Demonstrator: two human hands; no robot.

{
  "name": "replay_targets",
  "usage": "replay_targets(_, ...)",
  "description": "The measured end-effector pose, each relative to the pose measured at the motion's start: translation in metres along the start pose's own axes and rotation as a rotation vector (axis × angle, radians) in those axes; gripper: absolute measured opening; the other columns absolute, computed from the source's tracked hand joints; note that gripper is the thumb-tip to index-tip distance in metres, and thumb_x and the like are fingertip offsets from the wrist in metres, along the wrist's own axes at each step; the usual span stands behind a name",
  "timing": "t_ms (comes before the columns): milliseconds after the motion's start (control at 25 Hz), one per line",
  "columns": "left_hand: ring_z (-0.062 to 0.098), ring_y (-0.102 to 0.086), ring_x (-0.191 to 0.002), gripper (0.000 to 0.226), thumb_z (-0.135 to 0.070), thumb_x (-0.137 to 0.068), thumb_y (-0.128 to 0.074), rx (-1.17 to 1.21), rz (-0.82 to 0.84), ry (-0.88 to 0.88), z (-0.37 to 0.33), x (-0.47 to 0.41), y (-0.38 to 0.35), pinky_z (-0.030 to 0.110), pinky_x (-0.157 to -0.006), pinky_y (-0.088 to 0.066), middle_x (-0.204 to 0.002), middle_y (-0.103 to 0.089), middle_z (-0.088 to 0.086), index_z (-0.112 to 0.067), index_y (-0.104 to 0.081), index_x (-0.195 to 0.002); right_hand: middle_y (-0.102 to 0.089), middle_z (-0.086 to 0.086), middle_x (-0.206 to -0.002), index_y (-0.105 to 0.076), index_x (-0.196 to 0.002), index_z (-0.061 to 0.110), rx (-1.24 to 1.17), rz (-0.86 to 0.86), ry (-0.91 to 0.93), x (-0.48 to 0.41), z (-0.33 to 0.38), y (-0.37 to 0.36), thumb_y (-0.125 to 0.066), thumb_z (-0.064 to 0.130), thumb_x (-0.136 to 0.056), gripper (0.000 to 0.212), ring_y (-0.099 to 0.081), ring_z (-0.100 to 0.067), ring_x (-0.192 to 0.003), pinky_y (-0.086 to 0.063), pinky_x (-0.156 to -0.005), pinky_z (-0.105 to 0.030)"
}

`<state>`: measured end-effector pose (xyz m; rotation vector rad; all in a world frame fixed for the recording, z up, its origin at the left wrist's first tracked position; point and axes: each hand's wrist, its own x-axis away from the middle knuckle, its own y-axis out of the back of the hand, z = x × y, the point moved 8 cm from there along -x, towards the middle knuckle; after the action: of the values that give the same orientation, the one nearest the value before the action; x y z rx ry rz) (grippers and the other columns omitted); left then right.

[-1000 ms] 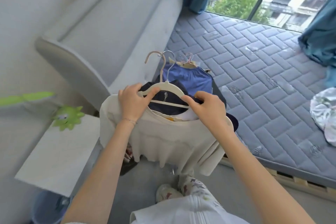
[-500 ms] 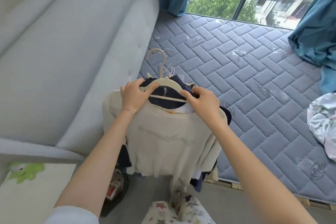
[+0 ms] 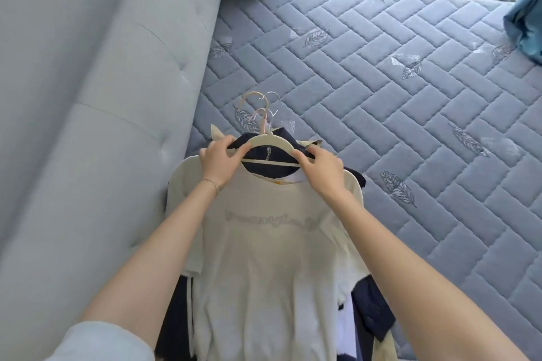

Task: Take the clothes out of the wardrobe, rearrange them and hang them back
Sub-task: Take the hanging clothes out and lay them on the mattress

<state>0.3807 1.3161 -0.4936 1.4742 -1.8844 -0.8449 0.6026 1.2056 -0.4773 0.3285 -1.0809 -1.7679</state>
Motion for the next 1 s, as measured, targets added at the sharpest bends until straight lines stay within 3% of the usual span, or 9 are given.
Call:
replay_targets(160, 0.028, -0.056, -0.096, 0.042, -0.059, -0.087, -0.056, -0.028, -0.106, 0.043, 0.049, -0.050, -0.054, 0.033, -0.077, -0.022, -0.083, -0.064, 0.001, -0.018, -0.062, -0.082, -0.063, -0.005, -0.094, -0.059, -0.085, 0.016, 0.121, -0.065, 0.020, -0.071, -0.021, -0.058, -0.047, 0.055, -0.094, 0.042, -0.056, -0.028, -0.098, -0.038, -0.091, -0.042)
replay_targets(360, 0.027, -0.058, -0.102, 0.027, -0.048, -0.091, -0.056, -0.062, -0.053, 0.031, 0.090, -0.060, -0.098, 0.037, -0.089, -0.032, -0.094, -0.067, -0.001, -0.022, -0.063, -0.091, -0.062, -0.002, -0.126, -0.060, -0.124, 0.020, 0.180, 0.007, 0.039, -0.091, -0.047, -0.114, -0.052, 0.042, -0.094, 0.038, -0.050, -0.027, -0.122, -0.037, -0.101, -0.041)
replay_targets(480, 0.025, -0.055, -0.116, 0.030, -0.035, -0.092, -0.058, -0.028, -0.020, 0.005, 0.089, -0.054, -0.092, 0.044, -0.109, -0.029, -0.120, -0.065, 0.001, -0.019, -0.062, -0.117, -0.052, -0.001, -0.140, -0.049, -0.139, 0.019, 0.138, -0.005, 0.093, -0.071, -0.043, -0.112, -0.056, 0.037, -0.093, 0.049, -0.042, -0.025, -0.132, -0.030, -0.109, -0.039)
replay_targets(560, 0.021, -0.049, -0.127, 0.038, -0.028, -0.093, -0.058, -0.013, 0.024, -0.040, 0.079, -0.039, -0.079, 0.041, -0.110, -0.022, -0.134, -0.058, 0.000, -0.017, -0.056, -0.129, -0.052, 0.000, -0.141, -0.048, -0.140, 0.019, 0.083, -0.025, 0.110, -0.049, -0.031, -0.098, -0.057, 0.035, -0.094, 0.050, -0.041, -0.023, -0.133, -0.030, -0.110, -0.039)
replay_targets(720, 0.018, -0.038, -0.138, 0.038, -0.025, -0.095, -0.055, -0.003, 0.044, -0.049, 0.048, 0.013, -0.025, 0.043, -0.114, -0.013, -0.143, -0.049, -0.003, -0.022, -0.054, -0.134, -0.057, 0.000, -0.137, -0.052, -0.136, 0.018, -0.029, -0.033, 0.135, 0.002, 0.014, -0.051, -0.056, 0.033, -0.095, 0.044, -0.044, -0.023, -0.132, -0.029, -0.111, -0.040)
replay_targets(880, 0.018, -0.034, -0.140, 0.043, -0.022, -0.095, -0.057, 0.087, -0.024, -0.065, 0.000, 0.087, 0.050, 0.045, -0.116, -0.021, -0.146, -0.047, -0.003, -0.019, -0.051, -0.137, -0.058, -0.002, -0.133, -0.050, -0.138, 0.016, -0.102, -0.006, 0.203, 0.070, 0.068, 0.004, -0.059, 0.029, -0.094, 0.047, -0.046, -0.023, -0.129, -0.032, -0.109, -0.038)
replay_targets(1000, 0.021, -0.035, -0.140, 0.047, -0.019, -0.094, -0.059, 0.177, -0.124, -0.015, -0.036, 0.157, 0.106, 0.038, -0.115, -0.024, -0.147, -0.046, 0.001, -0.015, -0.049, -0.139, -0.053, 0.000, -0.139, -0.045, -0.143, 0.018, -0.101, 0.091, 0.288, 0.141, 0.106, 0.025, -0.058, 0.029, -0.094, 0.052, -0.041, -0.020, -0.132, -0.029, -0.112, -0.037)
